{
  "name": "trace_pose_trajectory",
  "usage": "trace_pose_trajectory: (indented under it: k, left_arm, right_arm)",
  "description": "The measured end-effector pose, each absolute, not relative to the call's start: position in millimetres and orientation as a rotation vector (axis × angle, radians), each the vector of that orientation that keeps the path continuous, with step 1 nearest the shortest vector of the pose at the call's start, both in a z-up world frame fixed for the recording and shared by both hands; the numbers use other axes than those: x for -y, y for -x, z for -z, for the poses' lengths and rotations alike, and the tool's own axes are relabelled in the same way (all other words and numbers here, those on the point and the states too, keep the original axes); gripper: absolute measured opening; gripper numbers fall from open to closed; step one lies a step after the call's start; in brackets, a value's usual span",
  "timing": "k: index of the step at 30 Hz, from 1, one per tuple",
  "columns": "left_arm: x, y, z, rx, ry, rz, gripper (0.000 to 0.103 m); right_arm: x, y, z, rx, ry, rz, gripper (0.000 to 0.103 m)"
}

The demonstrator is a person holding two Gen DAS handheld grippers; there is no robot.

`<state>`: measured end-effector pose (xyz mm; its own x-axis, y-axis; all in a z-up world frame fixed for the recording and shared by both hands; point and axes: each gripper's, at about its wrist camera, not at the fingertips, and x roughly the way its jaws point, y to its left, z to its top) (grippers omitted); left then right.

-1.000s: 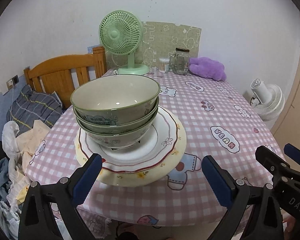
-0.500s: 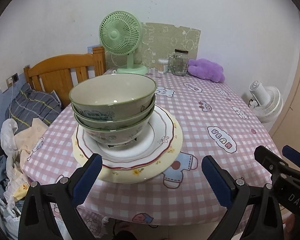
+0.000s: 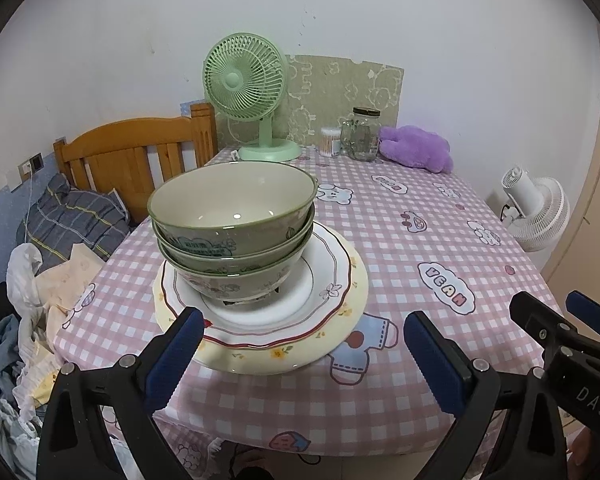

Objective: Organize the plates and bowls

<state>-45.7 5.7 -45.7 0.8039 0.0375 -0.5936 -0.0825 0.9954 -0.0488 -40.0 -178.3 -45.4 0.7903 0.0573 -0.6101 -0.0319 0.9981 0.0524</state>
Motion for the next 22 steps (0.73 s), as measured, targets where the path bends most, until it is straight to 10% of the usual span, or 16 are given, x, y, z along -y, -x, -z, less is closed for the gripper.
trace_pose_trajectory:
  k: [22]
  left_arm:
    - [-5.6,44.5,43.7,-0.626,0.073,-0.077,0.102]
  right_arm:
    - [179.6,34.9,43.3,-0.650,-0.048,-0.059,0.091]
